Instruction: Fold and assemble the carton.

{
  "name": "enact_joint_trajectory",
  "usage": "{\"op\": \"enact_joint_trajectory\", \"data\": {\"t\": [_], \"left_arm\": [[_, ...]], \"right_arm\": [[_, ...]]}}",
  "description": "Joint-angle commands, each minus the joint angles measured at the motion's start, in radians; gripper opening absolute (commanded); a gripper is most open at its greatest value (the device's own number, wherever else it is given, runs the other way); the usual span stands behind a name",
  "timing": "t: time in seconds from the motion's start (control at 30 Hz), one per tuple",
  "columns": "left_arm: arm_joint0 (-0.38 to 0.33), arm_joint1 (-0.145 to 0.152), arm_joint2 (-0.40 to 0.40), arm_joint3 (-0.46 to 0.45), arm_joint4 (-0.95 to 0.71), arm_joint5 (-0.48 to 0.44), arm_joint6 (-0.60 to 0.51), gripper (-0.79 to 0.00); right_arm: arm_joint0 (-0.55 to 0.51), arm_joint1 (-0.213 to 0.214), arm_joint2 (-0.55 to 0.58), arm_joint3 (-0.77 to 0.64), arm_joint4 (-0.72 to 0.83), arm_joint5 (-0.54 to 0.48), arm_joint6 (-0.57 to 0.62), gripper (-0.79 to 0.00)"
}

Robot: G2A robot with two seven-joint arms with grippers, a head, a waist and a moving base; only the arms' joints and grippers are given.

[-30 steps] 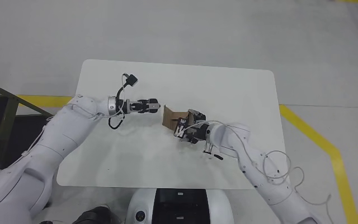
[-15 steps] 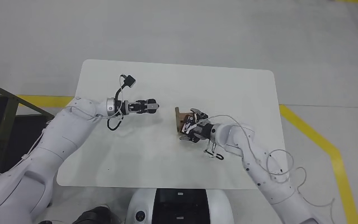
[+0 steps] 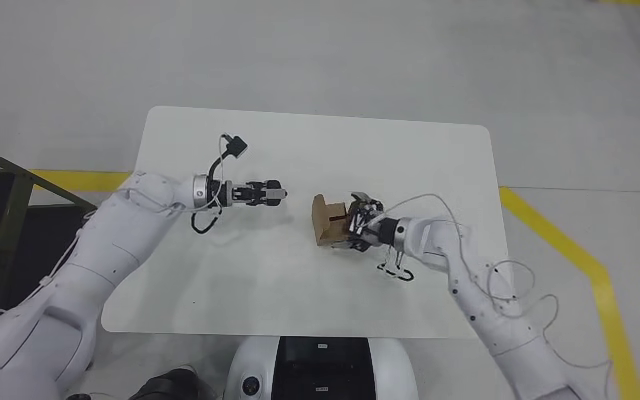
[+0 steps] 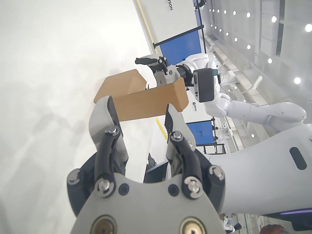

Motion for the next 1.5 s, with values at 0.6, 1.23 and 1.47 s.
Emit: {"op": "enact_joint_trajectory", "data": {"t": [0.6,1.23,1.47], "left_arm": [[0.008,-0.013,-0.036,-0.051,0.031,0.081,-0.052,-0.434],[-0.008,-0.039,-0.051,-0.029,0.031,0.089,-0.083,-0.437],[-0.012,-0.048,-0.057,-0.010,0.030,0.079,-0.096,-0.434]], "right_arm": [[0.223,-0.039,-0.193,0.409,-0.202,-0.057,-0.495,0.000],[0.334,-0.107,-0.355,0.628,-0.239,-0.079,-0.704,-0.477],[0.328,-0.114,-0.354,0.626,-0.204,-0.046,-0.709,-0.489]]}}
